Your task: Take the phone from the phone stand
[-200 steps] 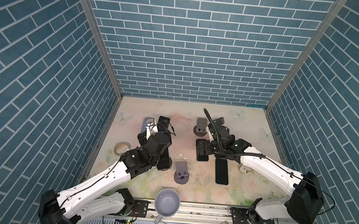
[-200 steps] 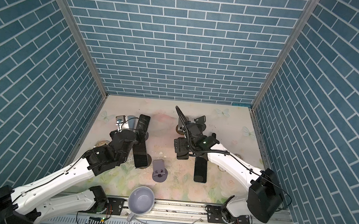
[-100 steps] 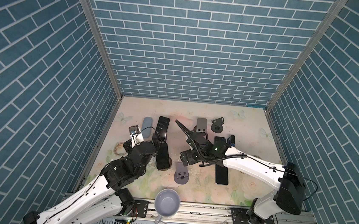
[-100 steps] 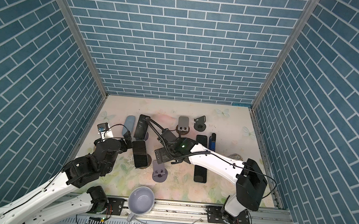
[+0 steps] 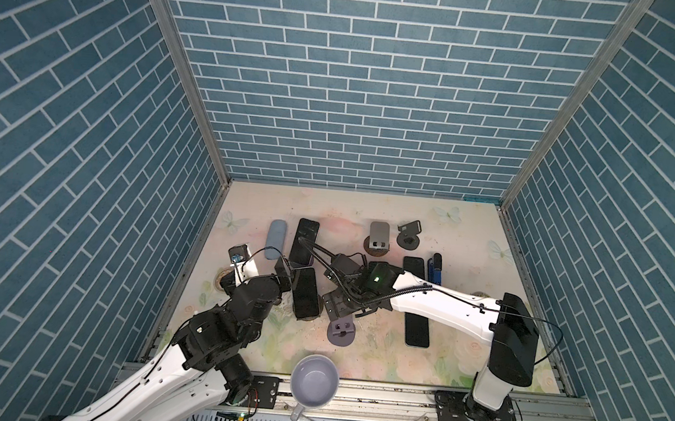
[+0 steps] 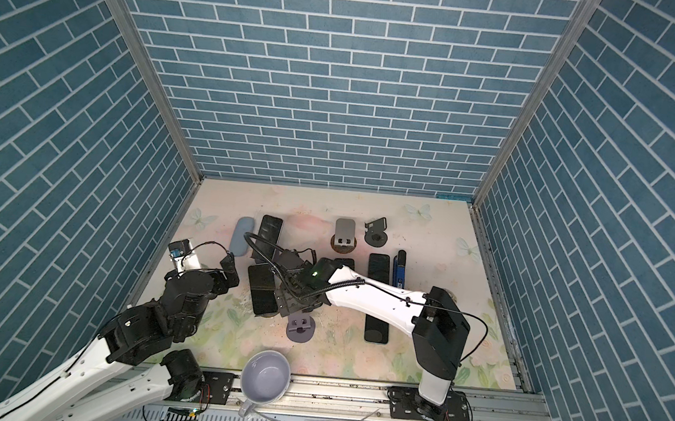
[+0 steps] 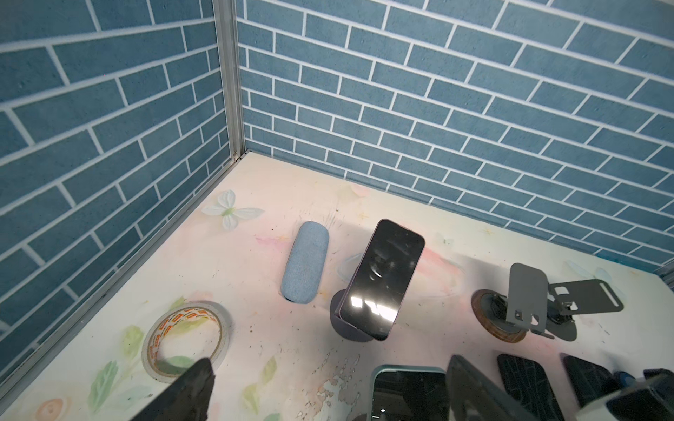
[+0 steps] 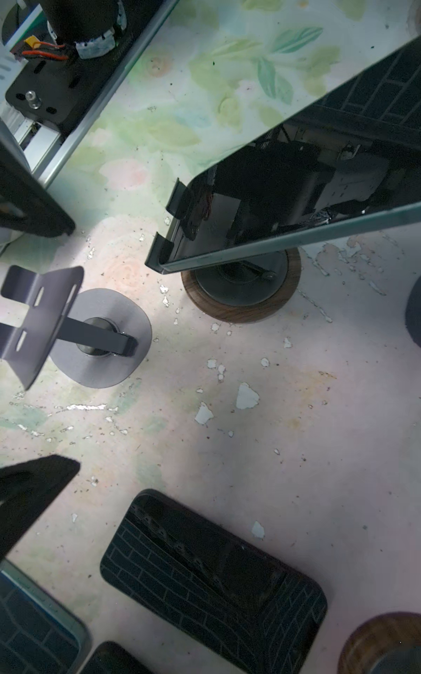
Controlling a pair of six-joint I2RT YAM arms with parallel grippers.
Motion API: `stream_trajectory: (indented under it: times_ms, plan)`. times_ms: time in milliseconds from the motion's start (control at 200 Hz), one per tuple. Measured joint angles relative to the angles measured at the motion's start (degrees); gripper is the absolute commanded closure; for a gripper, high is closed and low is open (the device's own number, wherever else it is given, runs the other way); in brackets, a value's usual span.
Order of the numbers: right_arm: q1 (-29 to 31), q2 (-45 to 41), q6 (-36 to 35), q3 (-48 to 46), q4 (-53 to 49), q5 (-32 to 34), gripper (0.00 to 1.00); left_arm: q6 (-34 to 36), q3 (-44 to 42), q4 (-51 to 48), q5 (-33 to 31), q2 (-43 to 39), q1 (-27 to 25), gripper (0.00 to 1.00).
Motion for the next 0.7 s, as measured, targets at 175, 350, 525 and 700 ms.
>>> stream_trajectory:
  times_ms: [175, 350, 525, 700]
  plan:
    - [0.33, 3.74, 1.14, 3.26, -3.17, 0.02, 0.07, 0.04, -0.31, -1.11, -0.07, -1.46, 0.00, 0.00]
    - [0.52, 6.97, 2.34, 6.19, -6.80, 0.20, 0.09, 0.26, -0.66, -1.31, -0.17, -2.49, 0.02, 0.00]
    - [0.55, 8.68, 3.56, 7.39, -9.38, 0.22, 0.17, 0.33, -0.96, -1.46, -0.22, -2.82, 0.04, 0.00]
    - [0.59, 9.60, 4.09, 7.80, -10.97, 0.26, 0.28, 0.55, -1.14, -1.49, -0.28, -2.82, 0.04, 0.00]
